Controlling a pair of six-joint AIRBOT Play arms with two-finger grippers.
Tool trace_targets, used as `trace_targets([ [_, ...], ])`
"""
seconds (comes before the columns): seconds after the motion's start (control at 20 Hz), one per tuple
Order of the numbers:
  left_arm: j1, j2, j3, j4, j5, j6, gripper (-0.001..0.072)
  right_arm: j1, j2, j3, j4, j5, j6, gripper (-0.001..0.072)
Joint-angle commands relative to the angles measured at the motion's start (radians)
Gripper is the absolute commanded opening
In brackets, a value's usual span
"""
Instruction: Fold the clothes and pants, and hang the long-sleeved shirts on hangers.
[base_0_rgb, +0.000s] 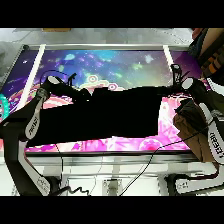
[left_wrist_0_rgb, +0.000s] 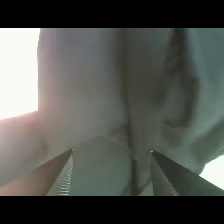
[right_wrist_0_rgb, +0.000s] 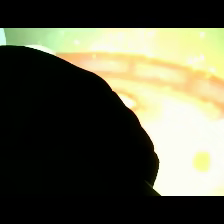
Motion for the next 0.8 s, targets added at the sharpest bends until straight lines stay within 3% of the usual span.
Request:
trace_targets([
  [0.0, -0.027, -0.043, -0.02, -0.02, 0.041, -0.063, 0.0499, -0.001, -0.001, -0.013, 0.002, -0.019, 0.006, 0.0017],
  [0.2, -0.064, -0.068, -0.019, -0.018, 0.187, -0.115, 0.0497, -0.001, -0.001, -0.013, 0.003, -0.019, 0.006, 0.0018],
  [0.35, -0.064, -0.068, -0.018, -0.018, 0.254, -0.16, 0.0422, -0.001, -0.001, -0.013, 0.002, -0.019, 0.006, 0.0018],
  [0.45, -0.056, -0.067, -0.018, -0.019, 0.252, -0.15, 0.0026, -0.001, -0.001, -0.013, 0.002, -0.019, 0.005, 0.0018],
  [0.75, -0.035, 0.006, -0.018, -0.016, 0.253, -0.089, 0.0017, -0.001, 0.0, -0.013, -0.003, -0.019, 0.006, 0.0018],
])
